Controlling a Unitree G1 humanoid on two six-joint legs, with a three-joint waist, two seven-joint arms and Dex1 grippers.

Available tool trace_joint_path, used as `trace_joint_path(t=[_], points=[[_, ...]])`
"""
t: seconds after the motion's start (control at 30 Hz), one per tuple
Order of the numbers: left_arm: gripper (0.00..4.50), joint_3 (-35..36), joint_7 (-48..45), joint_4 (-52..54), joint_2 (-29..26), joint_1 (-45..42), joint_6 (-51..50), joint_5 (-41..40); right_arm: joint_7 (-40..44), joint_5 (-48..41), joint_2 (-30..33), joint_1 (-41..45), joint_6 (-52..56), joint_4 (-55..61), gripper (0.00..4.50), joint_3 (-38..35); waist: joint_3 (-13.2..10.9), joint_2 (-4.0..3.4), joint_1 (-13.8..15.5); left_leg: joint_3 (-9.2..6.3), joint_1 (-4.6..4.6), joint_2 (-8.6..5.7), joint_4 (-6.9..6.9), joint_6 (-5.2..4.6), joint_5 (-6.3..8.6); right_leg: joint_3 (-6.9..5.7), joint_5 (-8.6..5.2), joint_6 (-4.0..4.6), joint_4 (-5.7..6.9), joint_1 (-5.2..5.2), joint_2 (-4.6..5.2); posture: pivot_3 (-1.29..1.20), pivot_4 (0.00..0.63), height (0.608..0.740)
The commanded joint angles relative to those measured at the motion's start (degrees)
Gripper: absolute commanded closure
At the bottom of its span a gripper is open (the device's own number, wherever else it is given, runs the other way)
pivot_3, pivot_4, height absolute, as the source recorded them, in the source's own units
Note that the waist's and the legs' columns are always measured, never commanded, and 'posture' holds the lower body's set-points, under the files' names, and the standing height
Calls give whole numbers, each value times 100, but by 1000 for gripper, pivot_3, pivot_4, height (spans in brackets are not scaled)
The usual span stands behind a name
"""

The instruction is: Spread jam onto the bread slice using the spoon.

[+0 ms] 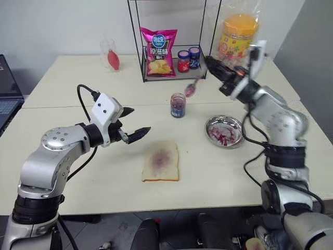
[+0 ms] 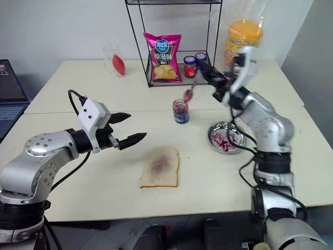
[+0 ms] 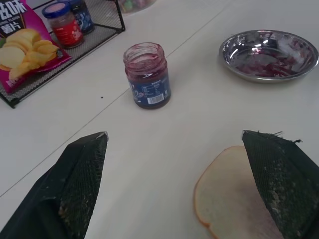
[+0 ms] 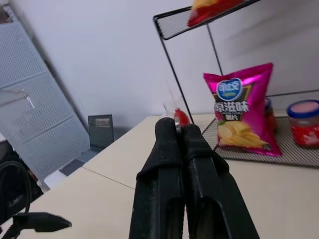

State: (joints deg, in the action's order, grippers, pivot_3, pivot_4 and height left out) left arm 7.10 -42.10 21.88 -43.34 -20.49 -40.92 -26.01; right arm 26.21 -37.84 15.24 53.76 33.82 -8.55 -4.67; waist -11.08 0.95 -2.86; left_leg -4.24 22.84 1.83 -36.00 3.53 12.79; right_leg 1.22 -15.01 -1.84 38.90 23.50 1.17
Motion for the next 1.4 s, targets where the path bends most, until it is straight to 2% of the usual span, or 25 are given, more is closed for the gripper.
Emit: trace_joint_path(t=[0.03, 0.33, 0.8, 1.2, 1.4], points=[[0, 160, 95, 192, 22, 59, 28, -59, 518, 822, -154, 544, -1249, -1257, 4489, 265, 0, 0, 4, -1, 0, 0, 2, 0, 0, -2, 4, 8, 1, 0, 0, 0, 150, 740], [0, 186, 209, 222, 0, 121, 23, -93, 1020, 1957, -472, 1294, -2962, -3497, 4489, 499, 0, 1, 4, -2, 2, 0, 3, 1, 0, -3, 12, 22, 1, 2, 1, 0, 150, 740], [0, 101, 273, 183, -19, 129, 108, -21, 937, 2741, -696, 1558, -4180, -4969, 4489, 477, -1, 0, -5, -3, 1, 0, 3, 1, 0, -2, 13, 23, 4, 2, 1, 0, 150, 740], [0, -92, 267, 128, 49, -9, 159, 49, 526, 3069, -841, 1605, -3980, -5605, 4489, 369, -1, 0, -19, -3, 0, 0, 3, 1, -1, -1, 13, 23, 5, 2, 1, 0, 150, 740], [0, -129, 266, 131, 49, -8, 196, 76, 488, 2699, -1000, 1718, -3357, -5604, 4489, -53, -1, 0, -33, -4, 0, 0, 4, 1, -1, -2, 13, 23, 6, 2, 1, 0, 150, 740]])
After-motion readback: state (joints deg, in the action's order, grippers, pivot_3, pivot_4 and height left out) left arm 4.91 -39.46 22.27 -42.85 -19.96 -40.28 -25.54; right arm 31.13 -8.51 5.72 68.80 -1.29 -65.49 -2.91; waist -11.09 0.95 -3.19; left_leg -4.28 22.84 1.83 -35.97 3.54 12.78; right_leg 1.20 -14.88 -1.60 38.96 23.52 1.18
